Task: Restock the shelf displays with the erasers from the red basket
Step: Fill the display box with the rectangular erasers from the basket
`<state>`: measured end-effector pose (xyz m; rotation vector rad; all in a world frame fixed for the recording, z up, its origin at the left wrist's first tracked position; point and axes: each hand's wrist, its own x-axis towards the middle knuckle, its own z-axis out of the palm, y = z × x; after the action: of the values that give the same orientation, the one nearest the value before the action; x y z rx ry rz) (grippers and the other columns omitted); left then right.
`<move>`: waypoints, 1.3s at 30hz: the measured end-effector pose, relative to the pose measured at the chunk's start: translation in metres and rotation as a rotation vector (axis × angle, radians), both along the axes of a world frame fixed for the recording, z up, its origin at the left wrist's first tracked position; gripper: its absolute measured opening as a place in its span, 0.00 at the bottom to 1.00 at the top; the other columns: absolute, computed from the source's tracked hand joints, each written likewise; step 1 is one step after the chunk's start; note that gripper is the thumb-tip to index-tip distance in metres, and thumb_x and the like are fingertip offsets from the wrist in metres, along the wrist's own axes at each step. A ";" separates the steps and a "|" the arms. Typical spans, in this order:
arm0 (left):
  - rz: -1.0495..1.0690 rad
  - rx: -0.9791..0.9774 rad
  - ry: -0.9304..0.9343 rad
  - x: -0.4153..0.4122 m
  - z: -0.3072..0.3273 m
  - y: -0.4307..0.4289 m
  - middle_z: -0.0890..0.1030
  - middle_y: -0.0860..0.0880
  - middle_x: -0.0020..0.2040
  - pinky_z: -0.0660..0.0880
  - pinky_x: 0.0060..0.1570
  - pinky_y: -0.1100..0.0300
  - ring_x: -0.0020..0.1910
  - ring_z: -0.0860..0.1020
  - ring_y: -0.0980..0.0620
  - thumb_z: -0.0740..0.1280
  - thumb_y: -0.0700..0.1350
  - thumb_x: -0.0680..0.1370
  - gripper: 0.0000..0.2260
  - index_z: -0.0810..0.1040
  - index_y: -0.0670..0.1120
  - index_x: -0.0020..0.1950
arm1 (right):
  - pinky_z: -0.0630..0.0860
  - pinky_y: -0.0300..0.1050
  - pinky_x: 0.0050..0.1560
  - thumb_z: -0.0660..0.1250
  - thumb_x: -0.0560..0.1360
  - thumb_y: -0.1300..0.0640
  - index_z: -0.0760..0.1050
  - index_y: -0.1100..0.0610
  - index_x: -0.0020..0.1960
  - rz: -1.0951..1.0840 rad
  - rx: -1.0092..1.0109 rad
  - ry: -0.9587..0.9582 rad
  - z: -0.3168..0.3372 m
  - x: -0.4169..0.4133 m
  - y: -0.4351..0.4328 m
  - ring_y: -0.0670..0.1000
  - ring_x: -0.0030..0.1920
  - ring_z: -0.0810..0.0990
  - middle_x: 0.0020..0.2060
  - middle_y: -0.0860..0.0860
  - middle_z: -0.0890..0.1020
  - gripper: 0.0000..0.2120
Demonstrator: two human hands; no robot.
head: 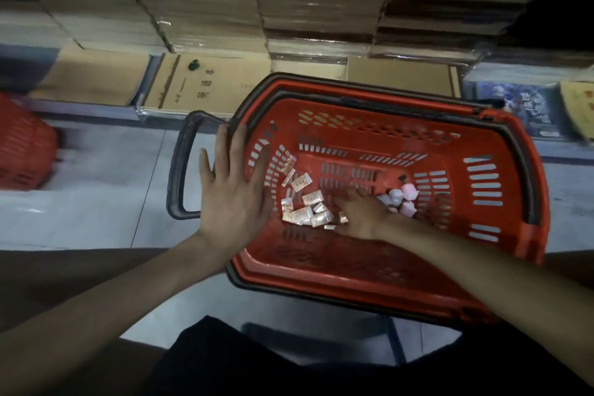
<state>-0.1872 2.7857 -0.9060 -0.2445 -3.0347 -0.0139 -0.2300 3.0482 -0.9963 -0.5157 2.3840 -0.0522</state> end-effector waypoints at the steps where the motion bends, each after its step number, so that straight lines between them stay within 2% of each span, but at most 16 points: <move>1: 0.003 -0.003 0.000 0.002 -0.001 0.000 0.52 0.35 0.84 0.56 0.74 0.25 0.83 0.47 0.32 0.68 0.51 0.78 0.32 0.65 0.45 0.80 | 0.67 0.57 0.73 0.70 0.76 0.39 0.58 0.48 0.82 -0.017 -0.012 -0.019 -0.008 -0.005 -0.007 0.65 0.78 0.61 0.78 0.62 0.61 0.40; 7: 0.013 0.013 -0.012 0.002 -0.001 0.000 0.52 0.35 0.84 0.56 0.73 0.24 0.83 0.47 0.31 0.69 0.52 0.77 0.33 0.64 0.44 0.80 | 0.67 0.64 0.74 0.75 0.72 0.40 0.53 0.46 0.82 -0.157 -0.085 -0.097 -0.058 -0.020 -0.044 0.65 0.80 0.54 0.79 0.60 0.55 0.47; 11: 0.064 0.059 -0.036 -0.002 0.000 0.001 0.53 0.38 0.84 0.58 0.73 0.24 0.82 0.49 0.29 0.68 0.53 0.78 0.35 0.61 0.44 0.81 | 0.66 0.67 0.72 0.78 0.70 0.44 0.63 0.41 0.76 -0.312 -0.194 -0.097 -0.089 -0.014 -0.055 0.66 0.77 0.57 0.75 0.59 0.58 0.40; 15: 0.102 0.110 -0.046 -0.006 0.002 0.001 0.54 0.41 0.84 0.59 0.74 0.26 0.82 0.50 0.29 0.67 0.52 0.78 0.36 0.59 0.43 0.82 | 0.66 0.61 0.73 0.79 0.69 0.47 0.69 0.40 0.73 -0.388 -0.248 -0.036 -0.105 -0.006 -0.057 0.65 0.74 0.64 0.72 0.58 0.62 0.35; 21: 0.114 0.134 -0.060 -0.009 0.004 0.003 0.55 0.42 0.84 0.60 0.74 0.27 0.82 0.51 0.29 0.67 0.52 0.78 0.36 0.59 0.44 0.83 | 0.56 0.62 0.77 0.79 0.65 0.39 0.71 0.39 0.69 -0.558 -0.262 -0.108 -0.107 -0.013 -0.070 0.62 0.75 0.59 0.73 0.55 0.62 0.35; 26: 0.120 0.137 -0.055 -0.011 0.005 0.003 0.57 0.42 0.84 0.62 0.73 0.28 0.81 0.54 0.29 0.67 0.52 0.78 0.35 0.61 0.44 0.82 | 0.58 0.67 0.74 0.76 0.65 0.35 0.67 0.40 0.72 -0.476 -0.216 -0.122 -0.116 -0.014 -0.076 0.64 0.73 0.56 0.72 0.55 0.60 0.38; 28: 0.121 0.138 -0.059 -0.010 0.004 0.003 0.57 0.42 0.84 0.62 0.73 0.28 0.81 0.54 0.29 0.67 0.52 0.78 0.35 0.61 0.44 0.82 | 0.61 0.65 0.74 0.73 0.65 0.36 0.66 0.44 0.71 -0.464 -0.203 -0.136 -0.115 -0.018 -0.080 0.65 0.73 0.56 0.73 0.56 0.58 0.37; 31: 0.120 0.139 -0.064 -0.012 0.004 0.003 0.56 0.43 0.84 0.63 0.73 0.29 0.81 0.55 0.30 0.67 0.52 0.78 0.35 0.61 0.44 0.82 | 0.61 0.54 0.69 0.72 0.73 0.46 0.68 0.48 0.71 -0.435 -0.222 -0.160 -0.116 -0.021 -0.079 0.65 0.74 0.57 0.73 0.53 0.59 0.28; 35: 0.118 0.141 -0.059 -0.014 0.005 0.004 0.57 0.43 0.84 0.64 0.72 0.29 0.80 0.57 0.30 0.66 0.52 0.78 0.35 0.61 0.44 0.82 | 0.57 0.59 0.75 0.73 0.74 0.44 0.69 0.45 0.74 -0.394 -0.239 -0.169 -0.117 -0.020 -0.075 0.61 0.76 0.60 0.76 0.53 0.62 0.31; 39: 0.123 0.142 -0.055 -0.015 0.006 0.004 0.57 0.43 0.84 0.64 0.72 0.30 0.80 0.58 0.30 0.64 0.52 0.78 0.34 0.61 0.44 0.82 | 0.65 0.54 0.74 0.72 0.77 0.50 0.69 0.54 0.74 -0.456 -0.234 -0.214 -0.118 -0.018 -0.086 0.60 0.74 0.66 0.75 0.55 0.65 0.28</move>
<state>-0.2019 2.7893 -0.9004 -0.0466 -3.0791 -0.2302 -0.2476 2.9622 -1.1139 -0.0551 2.2471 -0.5655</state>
